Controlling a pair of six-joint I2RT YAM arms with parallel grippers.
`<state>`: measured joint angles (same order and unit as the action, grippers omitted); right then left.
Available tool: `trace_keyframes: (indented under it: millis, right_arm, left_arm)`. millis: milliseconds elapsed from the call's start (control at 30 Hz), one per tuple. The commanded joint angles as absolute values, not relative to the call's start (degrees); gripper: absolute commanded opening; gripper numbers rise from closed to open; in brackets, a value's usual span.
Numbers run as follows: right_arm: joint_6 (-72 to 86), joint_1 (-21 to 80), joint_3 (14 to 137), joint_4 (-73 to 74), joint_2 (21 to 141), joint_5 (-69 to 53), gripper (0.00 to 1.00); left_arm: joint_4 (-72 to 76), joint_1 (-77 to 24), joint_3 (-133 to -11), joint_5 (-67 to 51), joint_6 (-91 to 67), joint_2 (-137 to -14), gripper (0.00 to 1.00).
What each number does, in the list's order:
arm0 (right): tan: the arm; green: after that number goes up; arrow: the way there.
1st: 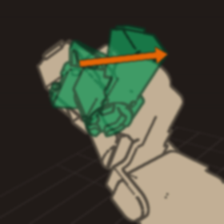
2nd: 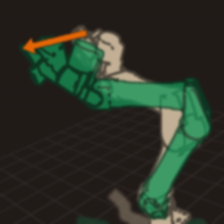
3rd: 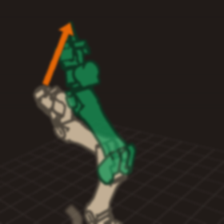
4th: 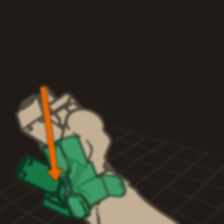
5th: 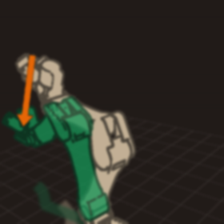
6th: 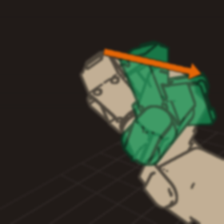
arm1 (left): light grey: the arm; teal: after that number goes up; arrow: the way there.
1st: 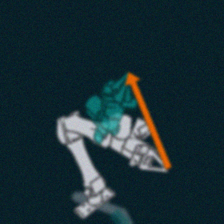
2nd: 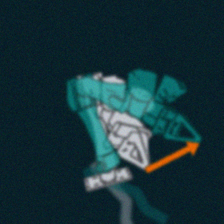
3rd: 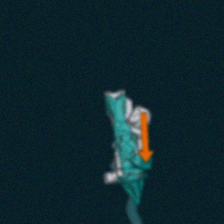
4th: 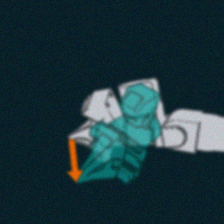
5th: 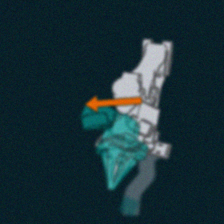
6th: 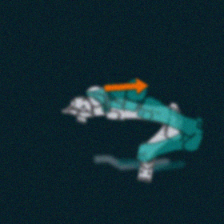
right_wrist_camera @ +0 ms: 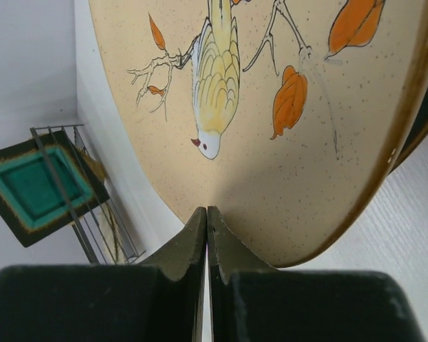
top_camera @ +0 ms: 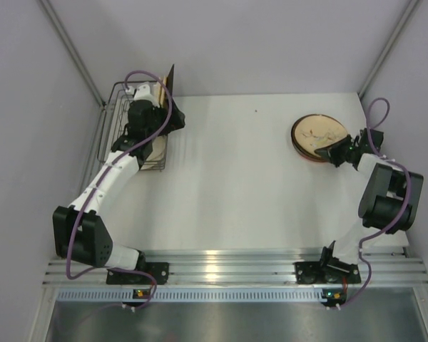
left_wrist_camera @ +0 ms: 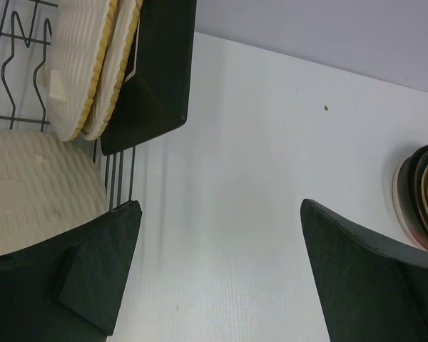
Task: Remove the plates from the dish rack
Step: Place the plate on the table
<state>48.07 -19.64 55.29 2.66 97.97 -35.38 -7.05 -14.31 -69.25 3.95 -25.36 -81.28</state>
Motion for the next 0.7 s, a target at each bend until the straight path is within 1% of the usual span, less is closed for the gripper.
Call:
trace_keyframes:
  millis: [0, 133, 233, 300, 400, 567, 667]
  right_arm:
    - [48.77, -18.28, 56.87, -1.65, 96.95, -35.42, 0.0]
    - [50.36, -18.19, 53.62, -7.54, 92.74, -35.51, 0.0]
    - [50.01, -18.11, 52.91, -8.96, 91.32, -35.51, 0.0]
    - [48.7, -17.84, 54.31, -8.09, 91.84, -37.61, 0.0]
    - [43.45, -16.09, 58.79, -0.46, 94.39, -40.07, 0.0]
    - [33.94, -11.78, 65.72, 12.98, 99.48, -40.52, 0.0]
    - [31.48, -9.76, 67.23, 15.89, 102.04, -40.08, 0.0]
  left_arm:
    - [-6.15, -13.36, -70.31, 4.57, -25.31, -80.51, 0.99]
    - [-6.15, -13.1, -70.23, 4.75, -25.31, -79.89, 0.99]
    - [-6.15, -13.01, -70.22, 4.66, -25.4, -79.8, 0.99]
    - [-6.24, -13.09, -70.14, 4.57, -25.4, -79.98, 0.99]
    - [-6.24, -13.01, -70.14, 4.4, -25.58, -80.07, 0.99]
    - [-6.24, -12.92, -70.14, 4.57, -25.4, -79.89, 0.99]
    - [-6.33, -12.75, -70.05, 4.75, -25.4, -79.89, 0.99]
